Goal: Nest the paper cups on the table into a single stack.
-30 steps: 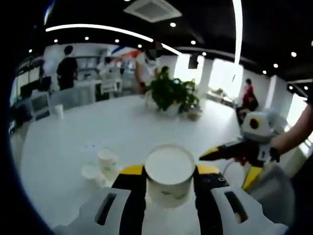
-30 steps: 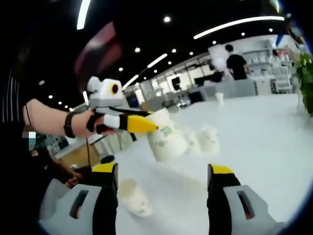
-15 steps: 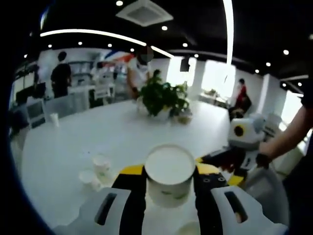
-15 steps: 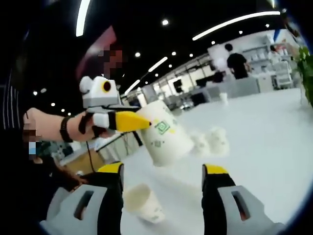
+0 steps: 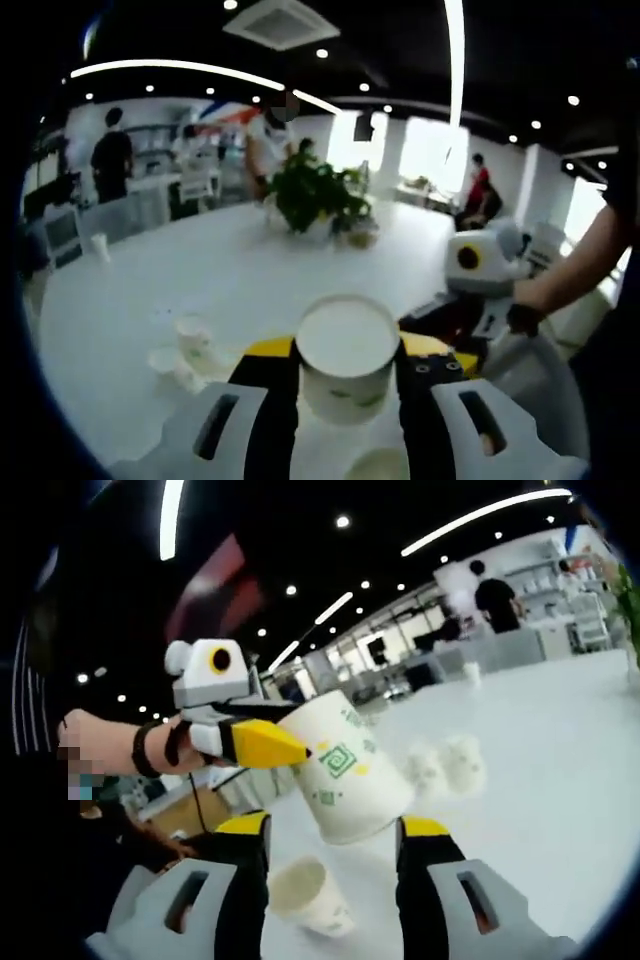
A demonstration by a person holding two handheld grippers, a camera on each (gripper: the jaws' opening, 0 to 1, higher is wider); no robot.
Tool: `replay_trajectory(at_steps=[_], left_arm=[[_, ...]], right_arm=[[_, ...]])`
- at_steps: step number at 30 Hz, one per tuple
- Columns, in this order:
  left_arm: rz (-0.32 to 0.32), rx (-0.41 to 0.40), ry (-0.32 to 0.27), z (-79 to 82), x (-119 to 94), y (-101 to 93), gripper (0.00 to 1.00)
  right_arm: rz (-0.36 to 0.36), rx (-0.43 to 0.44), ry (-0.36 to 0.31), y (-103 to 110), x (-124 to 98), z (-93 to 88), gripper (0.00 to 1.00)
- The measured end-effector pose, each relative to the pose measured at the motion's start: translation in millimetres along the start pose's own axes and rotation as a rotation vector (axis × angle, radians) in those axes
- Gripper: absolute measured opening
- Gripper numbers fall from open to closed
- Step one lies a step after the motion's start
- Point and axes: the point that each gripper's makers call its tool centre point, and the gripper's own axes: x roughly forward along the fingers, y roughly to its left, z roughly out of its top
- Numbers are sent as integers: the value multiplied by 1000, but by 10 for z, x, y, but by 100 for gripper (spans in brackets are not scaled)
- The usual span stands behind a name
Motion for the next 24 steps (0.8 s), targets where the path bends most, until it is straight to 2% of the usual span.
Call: replay_trajectory(at_steps=[5,8,14,24], left_arm=[[-9,-5,-6,-9,-30,-7,36],[-12,13,10,-43,-36,-8,36],[-24,-13,10,-59,-58,-13,36],[-49,-4,26,-100,-91,-28,36]], right_arm=[[5,-1,-1,3,-26,22,45],[-1,-7,0,-19,-38,39,45],[-1,-8,-5,-19,-70,78,43],[7,-16,-18,-38,-119,136,37]])
